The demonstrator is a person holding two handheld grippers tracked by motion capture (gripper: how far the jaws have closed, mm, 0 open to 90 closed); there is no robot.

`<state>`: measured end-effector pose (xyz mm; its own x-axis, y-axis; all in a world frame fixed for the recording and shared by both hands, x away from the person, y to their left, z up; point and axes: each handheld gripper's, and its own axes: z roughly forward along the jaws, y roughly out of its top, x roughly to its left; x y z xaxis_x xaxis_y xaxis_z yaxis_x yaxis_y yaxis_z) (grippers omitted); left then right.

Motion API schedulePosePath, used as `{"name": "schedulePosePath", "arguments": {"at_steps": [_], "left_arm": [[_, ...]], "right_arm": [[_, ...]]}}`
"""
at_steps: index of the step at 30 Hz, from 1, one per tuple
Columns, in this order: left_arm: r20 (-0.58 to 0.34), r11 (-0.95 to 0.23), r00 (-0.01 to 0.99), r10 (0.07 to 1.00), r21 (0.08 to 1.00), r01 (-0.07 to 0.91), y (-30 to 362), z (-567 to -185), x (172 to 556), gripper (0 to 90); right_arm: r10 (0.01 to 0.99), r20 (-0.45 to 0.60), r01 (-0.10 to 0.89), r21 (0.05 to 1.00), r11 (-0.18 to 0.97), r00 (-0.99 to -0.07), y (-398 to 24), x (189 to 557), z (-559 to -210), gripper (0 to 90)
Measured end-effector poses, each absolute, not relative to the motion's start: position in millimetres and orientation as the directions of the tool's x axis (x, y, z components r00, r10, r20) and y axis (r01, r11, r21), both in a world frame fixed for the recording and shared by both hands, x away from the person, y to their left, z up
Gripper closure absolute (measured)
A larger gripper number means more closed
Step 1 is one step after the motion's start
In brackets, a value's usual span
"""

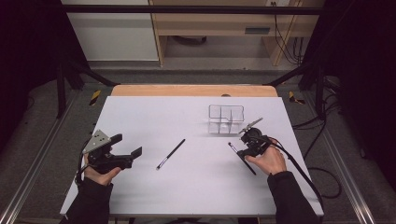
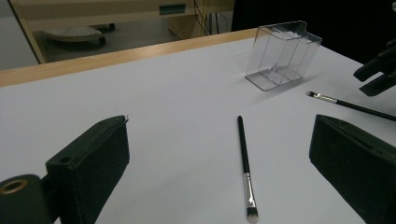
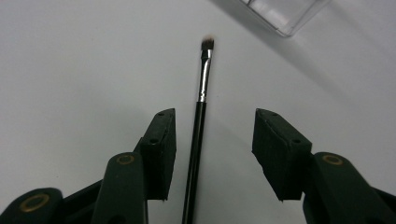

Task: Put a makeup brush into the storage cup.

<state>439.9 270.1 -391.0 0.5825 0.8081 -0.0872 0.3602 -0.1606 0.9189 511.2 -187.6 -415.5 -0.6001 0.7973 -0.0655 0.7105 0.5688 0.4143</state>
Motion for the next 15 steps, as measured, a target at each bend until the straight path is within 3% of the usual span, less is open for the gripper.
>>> {"name": "schedulePosePath", "arguments": {"at_steps": [10,15], "left_arm": [[-0.087,-0.162,0.582,0.808,0.919,0.361,271,-391,440,4.6],[-0.088,-0.159,0.581,0.809,0.919,0.361,271,-391,440,4.6]], "right_arm": [[0.752,-0.081,0.702,0.304,0.644,-0.654,-174,534,-425,51.8],[0.768,-0.056,0.731,0.269,0.627,-0.638,-170,541,-433,54.7]]}}
